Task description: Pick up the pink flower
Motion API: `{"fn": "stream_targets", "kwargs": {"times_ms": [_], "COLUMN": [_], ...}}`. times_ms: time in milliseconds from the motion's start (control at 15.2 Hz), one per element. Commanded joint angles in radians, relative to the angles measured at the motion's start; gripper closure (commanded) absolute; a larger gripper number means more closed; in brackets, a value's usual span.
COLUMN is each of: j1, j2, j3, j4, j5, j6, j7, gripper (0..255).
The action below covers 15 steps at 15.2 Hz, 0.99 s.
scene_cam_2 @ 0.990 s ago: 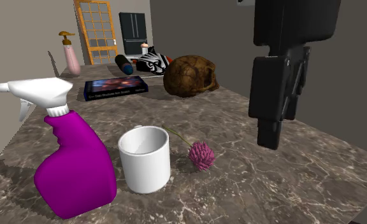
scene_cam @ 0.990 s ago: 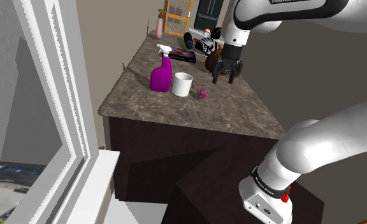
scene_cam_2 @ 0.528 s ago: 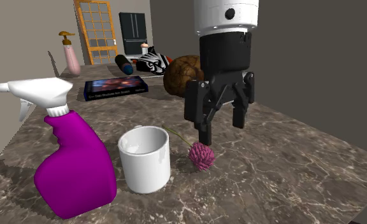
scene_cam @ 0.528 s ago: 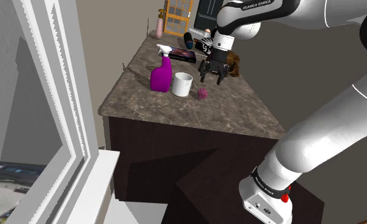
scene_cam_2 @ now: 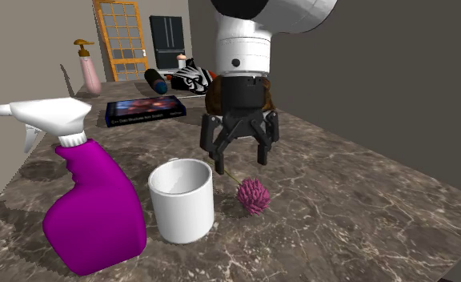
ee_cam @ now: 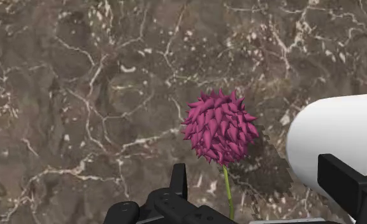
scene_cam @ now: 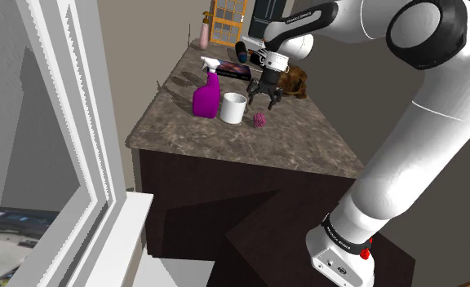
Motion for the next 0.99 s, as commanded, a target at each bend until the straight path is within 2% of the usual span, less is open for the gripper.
{"fn": "stream_targets", "kwargs": {"times_ms": [0,132,594,792,858,924], "j1": [-0.019,-0.039,-0.042,-0.042,-0.042,-0.042], "j2": [0.085,0.162,0.203,0.206,0.206,0.207], "j3": [-0.012,-0.019,-0.013,-0.013,-0.013,-0.013], "j4": [0.076,0.144,0.103,0.101,0.1,0.101], "j5": [0.039,0.076,0.094,0.095,0.095,0.095], "j6": [0.0,-0.001,0.077,0.083,0.083,0.083], "j7": [-0.001,0.003,-0.021,-0.023,-0.022,-0.022], "gripper": [0,0,0,0,255,255]}}
